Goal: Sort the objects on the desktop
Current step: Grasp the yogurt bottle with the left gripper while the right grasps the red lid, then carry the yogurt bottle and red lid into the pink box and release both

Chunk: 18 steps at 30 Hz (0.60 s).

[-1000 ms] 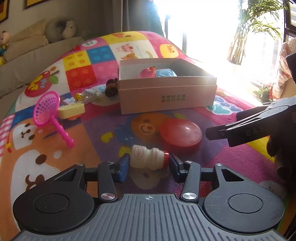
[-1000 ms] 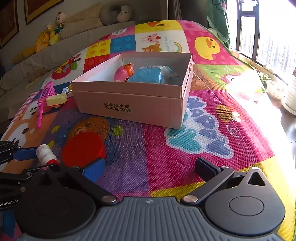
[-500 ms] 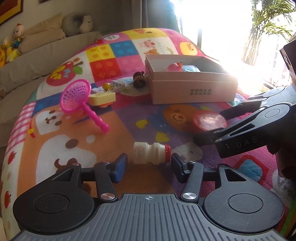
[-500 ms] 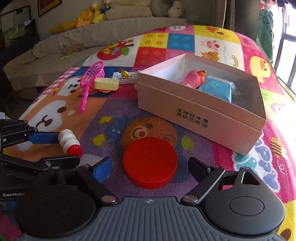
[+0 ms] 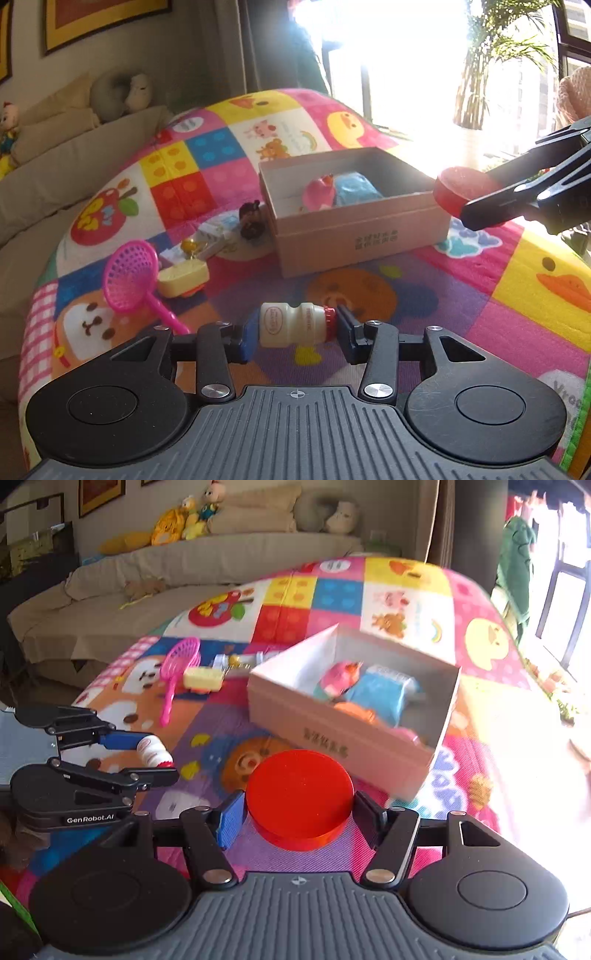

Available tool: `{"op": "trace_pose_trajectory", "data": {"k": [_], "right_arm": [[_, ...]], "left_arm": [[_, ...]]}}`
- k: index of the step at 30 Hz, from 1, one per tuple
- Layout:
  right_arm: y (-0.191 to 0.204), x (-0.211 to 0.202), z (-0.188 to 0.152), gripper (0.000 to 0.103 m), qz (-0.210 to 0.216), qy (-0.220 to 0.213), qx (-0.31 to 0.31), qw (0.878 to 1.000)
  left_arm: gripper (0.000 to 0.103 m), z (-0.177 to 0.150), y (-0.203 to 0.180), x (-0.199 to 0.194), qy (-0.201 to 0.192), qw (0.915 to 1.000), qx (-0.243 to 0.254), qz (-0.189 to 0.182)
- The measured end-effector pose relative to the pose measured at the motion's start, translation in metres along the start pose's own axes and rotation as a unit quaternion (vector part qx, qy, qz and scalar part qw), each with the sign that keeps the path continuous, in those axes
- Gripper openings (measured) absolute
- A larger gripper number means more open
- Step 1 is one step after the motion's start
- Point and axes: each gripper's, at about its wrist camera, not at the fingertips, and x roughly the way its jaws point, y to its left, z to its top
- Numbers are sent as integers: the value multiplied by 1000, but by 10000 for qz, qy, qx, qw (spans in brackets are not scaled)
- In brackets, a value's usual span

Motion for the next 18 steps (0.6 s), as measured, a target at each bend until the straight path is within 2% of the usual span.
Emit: {"op": "trace_pose_trajectory", "data": {"k": [4,7,9,11,13,15,18], "right_arm": [[-34,-13,43,63,-413,-534,220,9975],[-56,6,68,63,-590,-529,518,9955],[-65,24,78,63,-677,-510,639,9944],[-73,42,84,64,-658,-416,767,9940],[-81,61,85,68,-684,-203,989,9925],[-86,66,81,72,-704,-145,1139,9909],[-88,66,72,78,-646,-125,1227,9903]], "left_arm": [[48,51,-4,12,-720,9972,178,17],[48,81,-9,41,-841,9964,87,4],[49,90,-12,61,-776,9970,29,21],[52,92,-11,75,-678,9976,-95,25],[61,85,-4,80,-565,9981,-250,-2],[73,71,4,78,-491,9981,-351,-120],[80,50,10,75,-358,9988,-281,-199]]}}
